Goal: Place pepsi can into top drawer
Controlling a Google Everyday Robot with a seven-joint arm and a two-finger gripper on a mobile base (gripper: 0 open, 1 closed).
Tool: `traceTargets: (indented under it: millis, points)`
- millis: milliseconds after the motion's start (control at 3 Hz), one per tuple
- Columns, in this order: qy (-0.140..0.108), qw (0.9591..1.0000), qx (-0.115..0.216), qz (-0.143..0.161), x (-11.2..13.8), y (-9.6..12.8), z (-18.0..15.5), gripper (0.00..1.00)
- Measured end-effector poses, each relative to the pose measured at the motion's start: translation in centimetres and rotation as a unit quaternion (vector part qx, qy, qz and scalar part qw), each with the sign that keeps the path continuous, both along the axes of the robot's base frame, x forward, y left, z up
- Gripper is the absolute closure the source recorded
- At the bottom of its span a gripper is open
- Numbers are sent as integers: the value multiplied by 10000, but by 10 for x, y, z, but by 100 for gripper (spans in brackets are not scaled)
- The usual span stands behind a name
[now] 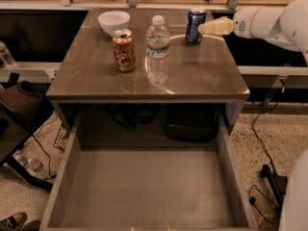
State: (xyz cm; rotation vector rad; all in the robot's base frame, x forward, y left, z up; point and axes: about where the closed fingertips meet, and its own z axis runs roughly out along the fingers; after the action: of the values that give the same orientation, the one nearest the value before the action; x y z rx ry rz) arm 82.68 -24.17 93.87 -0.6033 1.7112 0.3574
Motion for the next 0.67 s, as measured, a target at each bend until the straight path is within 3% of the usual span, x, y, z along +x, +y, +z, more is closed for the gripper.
traceTargets:
  millis: [667]
  points:
    - [-172, 9989, 355, 237, 26, 35, -21, 0]
